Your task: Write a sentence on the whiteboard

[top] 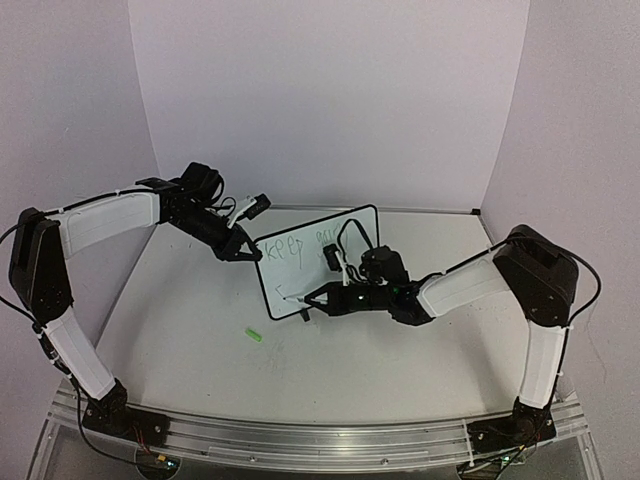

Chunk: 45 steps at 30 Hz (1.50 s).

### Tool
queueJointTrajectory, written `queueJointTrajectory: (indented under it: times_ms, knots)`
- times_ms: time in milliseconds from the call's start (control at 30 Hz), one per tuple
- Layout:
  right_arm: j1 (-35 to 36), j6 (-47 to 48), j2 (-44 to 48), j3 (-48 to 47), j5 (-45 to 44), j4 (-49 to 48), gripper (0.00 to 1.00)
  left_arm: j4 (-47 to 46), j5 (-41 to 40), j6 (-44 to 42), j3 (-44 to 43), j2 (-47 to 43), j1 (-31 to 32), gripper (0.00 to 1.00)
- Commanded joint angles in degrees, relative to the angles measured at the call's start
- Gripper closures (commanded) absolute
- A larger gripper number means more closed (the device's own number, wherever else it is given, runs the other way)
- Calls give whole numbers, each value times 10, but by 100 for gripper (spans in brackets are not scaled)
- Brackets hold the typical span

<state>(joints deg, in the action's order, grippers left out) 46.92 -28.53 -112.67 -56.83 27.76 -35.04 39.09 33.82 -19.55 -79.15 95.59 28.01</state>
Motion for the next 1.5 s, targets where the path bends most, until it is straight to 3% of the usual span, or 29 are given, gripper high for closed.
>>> queueJointTrajectory:
  times_ms: [0, 567, 800, 1000, 1467]
  knots:
    - [-2, 1, -18, -30, -7, -8, 100, 13, -45, -14, -2, 12, 0, 100]
    - [1, 14, -17, -44, -2, 5, 100, 14, -44, -14, -3, 15, 0, 100]
    - [6, 44, 45, -27, 46, 22, 100, 14, -44, -14, -3, 14, 0, 100]
    - [6, 40, 108, 9, -18, 27, 100, 13, -44, -14, -3, 11, 0, 100]
    - [6, 53, 59, -27, -34, 70, 100, 14, -46, -14, -3, 13, 0, 100]
